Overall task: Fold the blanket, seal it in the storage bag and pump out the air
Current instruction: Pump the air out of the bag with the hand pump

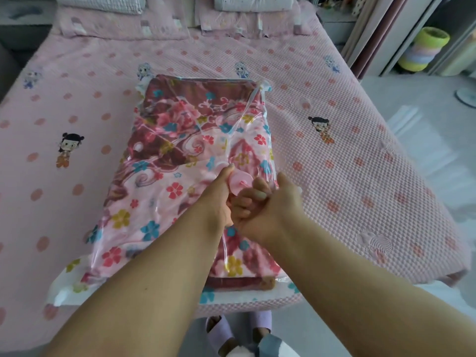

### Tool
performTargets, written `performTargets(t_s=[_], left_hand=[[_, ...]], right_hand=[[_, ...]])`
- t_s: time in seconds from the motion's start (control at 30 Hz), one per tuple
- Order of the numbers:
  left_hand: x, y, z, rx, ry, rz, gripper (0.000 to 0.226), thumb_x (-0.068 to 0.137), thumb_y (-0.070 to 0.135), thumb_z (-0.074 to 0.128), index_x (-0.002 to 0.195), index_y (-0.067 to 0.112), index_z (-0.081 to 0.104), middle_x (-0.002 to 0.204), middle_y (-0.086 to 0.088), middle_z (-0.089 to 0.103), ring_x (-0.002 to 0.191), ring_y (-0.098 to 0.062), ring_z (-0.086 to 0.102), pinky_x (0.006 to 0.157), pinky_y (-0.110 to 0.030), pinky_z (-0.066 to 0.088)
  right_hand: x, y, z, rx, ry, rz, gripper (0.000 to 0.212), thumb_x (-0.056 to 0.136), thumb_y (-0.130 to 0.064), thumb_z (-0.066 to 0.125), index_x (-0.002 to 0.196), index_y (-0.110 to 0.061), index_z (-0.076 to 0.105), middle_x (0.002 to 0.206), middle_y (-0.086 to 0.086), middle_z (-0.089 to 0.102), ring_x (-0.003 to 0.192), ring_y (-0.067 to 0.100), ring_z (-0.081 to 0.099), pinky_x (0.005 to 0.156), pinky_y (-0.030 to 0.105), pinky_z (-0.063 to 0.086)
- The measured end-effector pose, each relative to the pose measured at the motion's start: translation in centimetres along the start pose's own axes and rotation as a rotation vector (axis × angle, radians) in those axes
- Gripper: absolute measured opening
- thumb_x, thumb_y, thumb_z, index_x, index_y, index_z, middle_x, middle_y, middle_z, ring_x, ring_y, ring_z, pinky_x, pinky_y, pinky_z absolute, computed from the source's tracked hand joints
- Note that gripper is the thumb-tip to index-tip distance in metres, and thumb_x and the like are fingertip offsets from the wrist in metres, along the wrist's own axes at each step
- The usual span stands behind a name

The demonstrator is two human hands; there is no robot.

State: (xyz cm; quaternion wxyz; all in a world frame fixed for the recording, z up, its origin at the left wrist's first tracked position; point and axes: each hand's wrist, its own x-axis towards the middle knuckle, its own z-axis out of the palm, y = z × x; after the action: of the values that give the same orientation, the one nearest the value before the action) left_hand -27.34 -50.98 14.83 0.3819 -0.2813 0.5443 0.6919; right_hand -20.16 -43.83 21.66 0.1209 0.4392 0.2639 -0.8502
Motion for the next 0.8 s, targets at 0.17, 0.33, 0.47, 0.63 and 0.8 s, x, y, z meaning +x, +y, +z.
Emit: performTargets(t_s=[0.17, 0.33, 0.47, 0.63, 0.8], left_hand=[[0.5, -0.6, -0.2, -0.047, 0.032, -0.019, 0.052, 0.086, 0.061, 0.052, 0.072, 0.013, 0.065, 0.041, 0.003, 0.052, 0.027, -0.004, 0.043, 0.036, -0.012, 0.031], [0.9, -0.4, -0.3, -0.038, 0.086, 0.001, 0.048, 0.085, 0.062, 0.054, 0.078, 0.016, 0.059, 0.049, 0.002, 0.055, 0.039, -0.008, 0.048, 0.039, -0.014, 0.034], [0.1, -0.2, 0.5, -0.069, -0.027, -0.001, 0.053, 0.095, 0.054, 0.041, 0.066, 0.011, 0.05, 0.033, 0.004, 0.045, 0.024, -0.004, 0.04, 0.029, -0.006, 0.027], [1.3, -0.8, -0.5, -0.067, 0.111, 0.004, 0.042, 0.08, 0.061, 0.062, 0.078, 0.019, 0.06, 0.046, 0.004, 0.052, 0.034, -0.007, 0.041, 0.043, -0.016, 0.026], [0.2, -0.5, 0.0, -0.064, -0.021, -0.033, 0.066, 0.091, 0.061, 0.044, 0.05, 0.012, 0.062, 0.038, 0.004, 0.049, 0.025, -0.005, 0.041, 0.03, -0.009, 0.03]], right_hand=[[-1.6, 0.5, -1.8, -0.158, -0.123, -0.064, 0.062, 0.094, -0.058, 0.026, 0.047, -0.018, 0.029, 0.046, -0.004, 0.024, 0.045, 0.012, 0.025, 0.047, 0.02, 0.019], [-2.0, 0.0, -1.9, -0.009, -0.043, 0.009, 0.064, 0.092, -0.061, 0.032, 0.045, -0.018, 0.029, 0.043, -0.005, 0.024, 0.043, 0.012, 0.025, 0.045, 0.018, 0.018], [1.0, -0.6, -0.6, -0.189, -0.015, -0.148, 0.067, 0.095, -0.061, 0.025, 0.044, -0.018, 0.032, 0.043, -0.004, 0.027, 0.043, 0.013, 0.027, 0.047, 0.022, 0.019], [-4.0, 1.1, -2.7, -0.055, -0.057, 0.034, 0.064, 0.09, -0.063, 0.034, 0.046, -0.017, 0.027, 0.047, -0.004, 0.022, 0.046, 0.011, 0.023, 0.045, 0.019, 0.017], [0.8, 0.4, 0.5, -0.015, 0.048, -0.004, 0.065, 0.092, -0.064, 0.032, 0.045, -0.018, 0.031, 0.044, -0.005, 0.026, 0.043, 0.012, 0.026, 0.044, 0.019, 0.019]])
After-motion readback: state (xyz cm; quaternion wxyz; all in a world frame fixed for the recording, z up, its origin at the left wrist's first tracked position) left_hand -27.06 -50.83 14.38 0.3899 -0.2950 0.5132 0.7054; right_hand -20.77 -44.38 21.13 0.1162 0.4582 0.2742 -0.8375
